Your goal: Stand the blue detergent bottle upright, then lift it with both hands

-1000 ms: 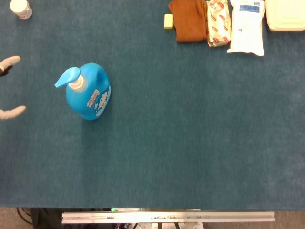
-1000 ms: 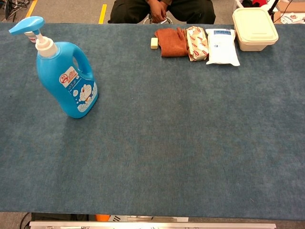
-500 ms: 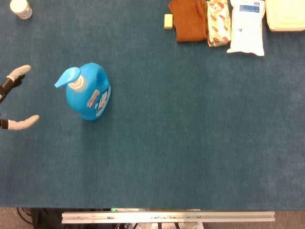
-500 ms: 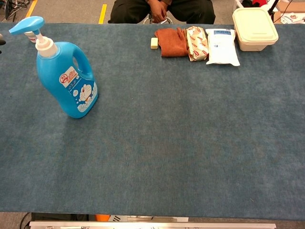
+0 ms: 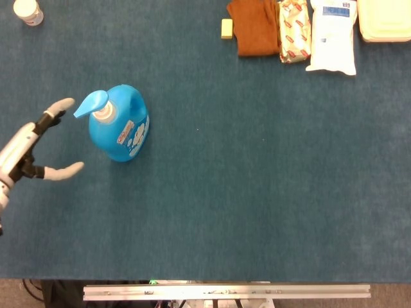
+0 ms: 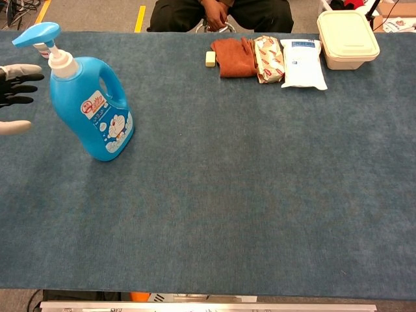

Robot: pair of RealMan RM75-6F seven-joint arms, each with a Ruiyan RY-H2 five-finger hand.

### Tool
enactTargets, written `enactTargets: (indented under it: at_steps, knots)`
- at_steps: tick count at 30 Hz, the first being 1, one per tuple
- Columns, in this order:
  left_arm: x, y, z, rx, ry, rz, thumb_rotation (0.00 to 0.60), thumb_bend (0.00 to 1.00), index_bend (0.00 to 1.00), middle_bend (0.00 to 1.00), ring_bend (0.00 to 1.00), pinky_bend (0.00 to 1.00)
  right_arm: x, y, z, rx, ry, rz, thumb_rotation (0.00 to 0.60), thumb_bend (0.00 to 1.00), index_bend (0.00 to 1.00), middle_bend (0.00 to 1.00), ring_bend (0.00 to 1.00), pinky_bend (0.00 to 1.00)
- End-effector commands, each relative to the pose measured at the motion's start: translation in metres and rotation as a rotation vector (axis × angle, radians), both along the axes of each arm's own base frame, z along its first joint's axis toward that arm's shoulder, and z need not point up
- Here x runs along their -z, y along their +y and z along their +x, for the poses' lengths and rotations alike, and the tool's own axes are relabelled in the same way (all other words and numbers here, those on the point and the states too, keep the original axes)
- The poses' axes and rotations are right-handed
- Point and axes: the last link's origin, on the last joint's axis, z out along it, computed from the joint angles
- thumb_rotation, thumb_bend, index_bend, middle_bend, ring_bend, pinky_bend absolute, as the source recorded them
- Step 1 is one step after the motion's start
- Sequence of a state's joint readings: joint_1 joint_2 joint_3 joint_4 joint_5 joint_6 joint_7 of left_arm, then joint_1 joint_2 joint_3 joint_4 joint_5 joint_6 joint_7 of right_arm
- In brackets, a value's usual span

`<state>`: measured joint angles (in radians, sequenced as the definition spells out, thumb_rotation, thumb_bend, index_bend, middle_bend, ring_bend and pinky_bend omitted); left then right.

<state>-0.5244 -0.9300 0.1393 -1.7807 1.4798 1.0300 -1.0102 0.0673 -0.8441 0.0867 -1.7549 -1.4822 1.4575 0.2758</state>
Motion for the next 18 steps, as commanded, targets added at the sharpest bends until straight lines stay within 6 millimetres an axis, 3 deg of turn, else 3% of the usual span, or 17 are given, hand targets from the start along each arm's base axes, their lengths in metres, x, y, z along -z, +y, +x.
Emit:
enactTargets:
  at_steps: [1, 18]
  knots:
    - [0.012, 0.003, 0.008, 0.002, -0.007, -0.007, 0.6, 0.25, 0.0, 0.0, 0.0, 0.05, -0.001, 0.001, -0.001, 0.003, 0.001, -0.004, 0.6, 0.18, 0.25, 0.28, 0.11, 0.15]
    - [0.043, 0.01, 0.03, -0.043, -0.054, 0.051, 0.6, 0.25, 0.0, 0.0, 0.0, 0.05, -0.006, 0.005, -0.011, 0.024, -0.007, -0.012, 0.6, 0.18, 0.25, 0.28, 0.11, 0.15]
